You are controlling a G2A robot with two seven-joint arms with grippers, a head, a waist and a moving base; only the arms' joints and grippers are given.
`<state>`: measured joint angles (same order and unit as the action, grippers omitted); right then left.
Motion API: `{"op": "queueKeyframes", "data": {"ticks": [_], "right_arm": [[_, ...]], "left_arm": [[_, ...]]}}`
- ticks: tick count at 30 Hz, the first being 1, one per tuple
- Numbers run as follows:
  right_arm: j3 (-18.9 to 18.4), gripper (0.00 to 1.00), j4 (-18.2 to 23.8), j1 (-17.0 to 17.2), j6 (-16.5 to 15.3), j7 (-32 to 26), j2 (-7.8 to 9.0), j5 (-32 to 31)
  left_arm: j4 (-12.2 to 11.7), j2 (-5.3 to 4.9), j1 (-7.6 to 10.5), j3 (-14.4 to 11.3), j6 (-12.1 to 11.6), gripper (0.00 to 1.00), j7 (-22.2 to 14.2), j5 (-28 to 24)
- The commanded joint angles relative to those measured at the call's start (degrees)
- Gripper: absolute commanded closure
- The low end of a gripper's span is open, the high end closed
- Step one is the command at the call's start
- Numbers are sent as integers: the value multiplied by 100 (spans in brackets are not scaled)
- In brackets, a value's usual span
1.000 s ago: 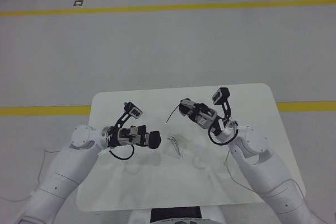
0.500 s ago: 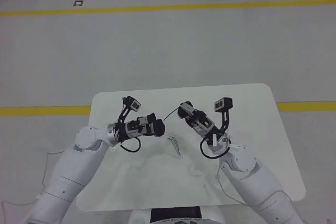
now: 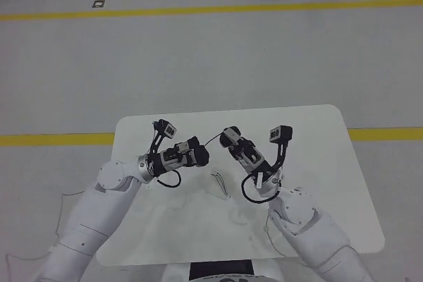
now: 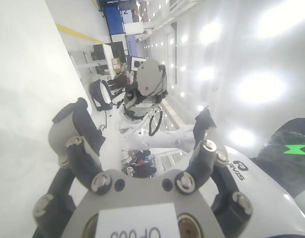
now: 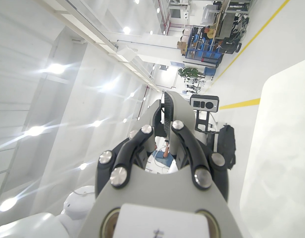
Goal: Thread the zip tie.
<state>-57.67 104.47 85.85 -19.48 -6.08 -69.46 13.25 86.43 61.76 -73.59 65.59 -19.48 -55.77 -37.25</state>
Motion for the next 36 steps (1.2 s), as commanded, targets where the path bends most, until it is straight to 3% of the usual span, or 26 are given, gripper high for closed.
{"op": "queueKeyframes", "data": {"ticks": [1,7,17,27,36], "right_arm": [[57,100,-18,42,0,142,-37,-105],[169,100,-154,119,0,412,-150,-282],[166,100,-88,141,9,456,-164,-250],[620,100,-231,130,0,678,-335,-118],[572,100,-244,119,73,838,-363,-279]], "left_arm": [[-6,21,11,2,0,0,75,61],[-17,115,33,-20,0,0,410,234],[22,112,-12,-59,49,0,513,348],[-68,159,68,-239,0,0,610,252],[-19,164,79,-254,65,0,790,380]]}}
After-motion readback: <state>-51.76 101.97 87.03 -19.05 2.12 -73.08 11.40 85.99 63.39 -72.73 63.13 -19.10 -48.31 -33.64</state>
